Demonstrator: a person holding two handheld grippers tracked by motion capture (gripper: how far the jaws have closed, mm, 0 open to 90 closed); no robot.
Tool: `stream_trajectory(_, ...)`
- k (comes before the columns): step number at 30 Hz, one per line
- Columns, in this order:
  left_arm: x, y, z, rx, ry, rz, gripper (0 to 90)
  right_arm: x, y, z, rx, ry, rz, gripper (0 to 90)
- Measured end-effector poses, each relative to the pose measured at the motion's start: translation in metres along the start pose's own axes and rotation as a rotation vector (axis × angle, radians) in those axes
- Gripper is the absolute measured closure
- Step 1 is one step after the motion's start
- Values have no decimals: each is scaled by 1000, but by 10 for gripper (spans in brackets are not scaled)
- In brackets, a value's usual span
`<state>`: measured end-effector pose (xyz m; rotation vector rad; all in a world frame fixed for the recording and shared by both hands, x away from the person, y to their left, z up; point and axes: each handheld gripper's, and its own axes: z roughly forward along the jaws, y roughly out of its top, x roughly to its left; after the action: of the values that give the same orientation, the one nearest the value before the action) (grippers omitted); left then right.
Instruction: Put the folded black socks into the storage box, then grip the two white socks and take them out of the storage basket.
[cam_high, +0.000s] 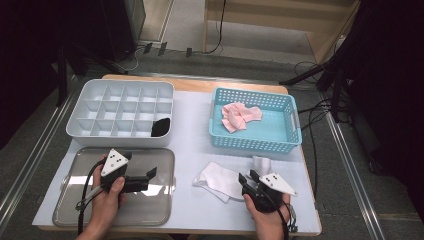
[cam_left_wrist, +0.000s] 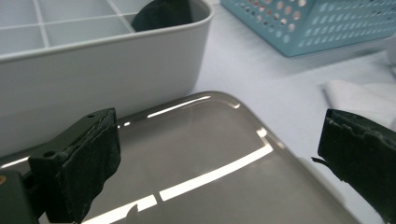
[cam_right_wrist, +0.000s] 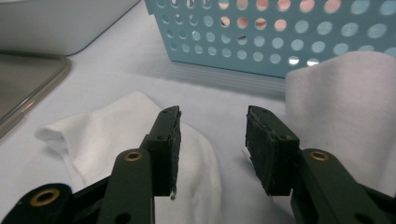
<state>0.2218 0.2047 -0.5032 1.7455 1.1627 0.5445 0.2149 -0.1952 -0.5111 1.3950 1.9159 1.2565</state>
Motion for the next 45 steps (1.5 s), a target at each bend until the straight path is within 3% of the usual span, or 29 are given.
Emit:
stream_trajectory(3, -10, 5, 3, -3, -19, 5, 0, -7, 6, 9, 50, -4, 0, 674)
stream_trajectory(5, -16, 9, 8, -2, -25, 0, 0, -14, 9, 13, 79, -3, 35, 747)
stream_trajectory(7, -21, 12, 13, -4, -37, -11, 0, -23, 12, 16, 117, -21, 40, 789)
stream_trajectory(10, -29, 19, 19, -14, -27, -13, 0, -35, 15, 20, 174, -123, 18, 816)
stream_trajectory(13, -31, 21, 19, -24, -36, -18, 0, -44, 13, 18, 165, -188, 50, 805)
stream_trajectory(15, -33, 18, 20, -17, -41, -5, 0, -45, 11, 11, 113, -207, 64, 735)
stream_trajectory(17, -35, 13, 20, -2, -52, 13, 0, -41, 9, -2, 38, -196, 83, 673)
stream_trajectory(19, -37, 8, 21, 14, -60, 31, 0, -33, 12, -17, -12, -141, 61, 650)
stream_trajectory(22, -40, 4, 21, 31, -75, 45, 0, -19, 7, -30, -57, -82, 90, 652)
stream_trajectory(24, -43, 4, 21, 29, -92, 44, 0, -7, -1, -31, -43, -40, 77, 653)
stream_trajectory(27, -49, 3, 20, 30, -110, 61, 0, 9, -12, -23, 20, 8, 50, 606)
stream_trajectory(29, -52, 3, 20, 35, -120, 68, 0, 15, -16, -14, 86, -17, 43, 462)
stream_trajectory(31, -53, 3, 20, 39, -132, 67, 0, 17, -19, -4, 143, -46, 28, 421)
stream_trajectory(34, -54, 4, 19, 32, -148, 57, 0, 18, -21, 1, 188, -46, 17, 490)
stream_trajectory(37, -54, 3, 20, 39, -146, 57, 0, 17, -21, 1, 198, -66, -2, 588)
stream_trajectory(39, -54, 3, 20, 47, -149, 60, 0, 15, -21, 0, 203, -58, -4, 748)
stream_trajectory(40, -55, 3, 20, 47, -151, 56, 0, 14, -20, -1, 204, -38, 18, 794)
stream_trajectory(42, -54, 3, 20, 46, -155, 52, 0, 13, -19, -2, 193, -25, 52, 836)
stream_trajectory(45, -53, 3, 20, 44, -150, 50, 0, 17, -13, -7, 140, -6, 42, 846)
